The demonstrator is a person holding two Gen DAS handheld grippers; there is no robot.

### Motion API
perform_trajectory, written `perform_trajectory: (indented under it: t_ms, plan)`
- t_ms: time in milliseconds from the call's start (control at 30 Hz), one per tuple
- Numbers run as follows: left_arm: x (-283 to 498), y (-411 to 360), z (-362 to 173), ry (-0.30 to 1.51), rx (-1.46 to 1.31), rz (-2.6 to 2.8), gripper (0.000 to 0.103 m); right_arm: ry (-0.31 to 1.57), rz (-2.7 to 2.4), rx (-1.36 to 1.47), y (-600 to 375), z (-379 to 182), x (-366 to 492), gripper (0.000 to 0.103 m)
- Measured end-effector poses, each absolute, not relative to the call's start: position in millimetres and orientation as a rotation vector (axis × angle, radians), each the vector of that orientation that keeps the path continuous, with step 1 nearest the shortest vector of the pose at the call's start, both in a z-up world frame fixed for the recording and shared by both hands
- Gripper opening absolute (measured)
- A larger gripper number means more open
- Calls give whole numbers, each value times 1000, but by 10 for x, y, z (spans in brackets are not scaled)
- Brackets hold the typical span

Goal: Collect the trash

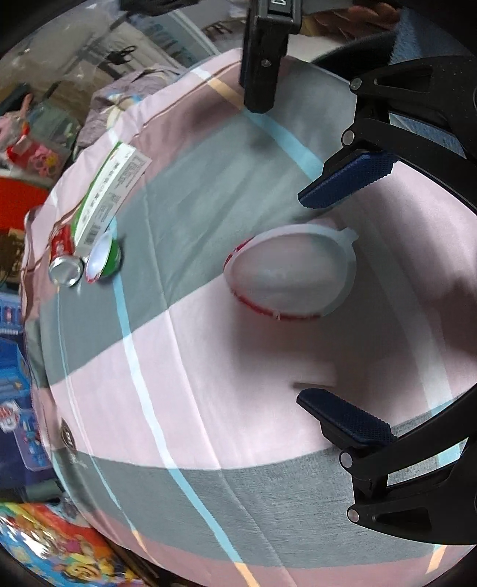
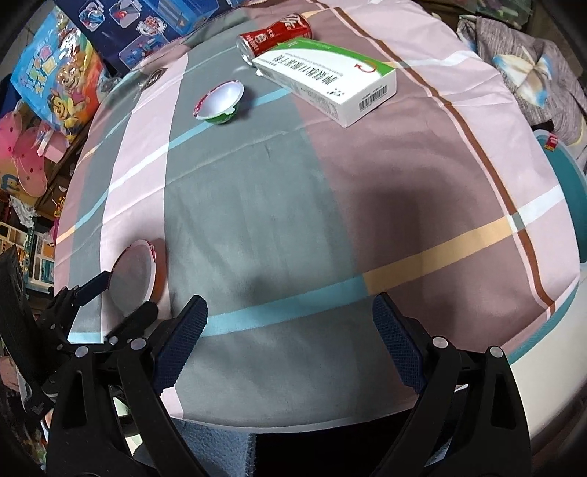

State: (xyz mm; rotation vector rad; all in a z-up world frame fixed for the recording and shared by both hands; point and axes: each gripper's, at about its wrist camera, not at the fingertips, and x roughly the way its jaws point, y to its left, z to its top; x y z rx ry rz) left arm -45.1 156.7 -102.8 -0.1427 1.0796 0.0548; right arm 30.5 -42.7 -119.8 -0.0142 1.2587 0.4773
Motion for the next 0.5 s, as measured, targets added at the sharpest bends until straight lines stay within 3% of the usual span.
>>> perform_trajectory:
  t_ms: [167,333,467,500]
  plan:
    - [-444,1462,-1070,1082,-73,59,98,1261,486,-38,-371,-1220,298,88]
    - [-431,1472,-1079,1080,-75,67,87,1271,485,-43,-363,-1244,305,88]
    - [-423,1484,-1035,1060,-58,72,51,1276,490,-49,-334,-1251,321,88]
    - [-409,1508,-1019,1058,-73,64,51,1274,490,-52,-320,-1247,339,88]
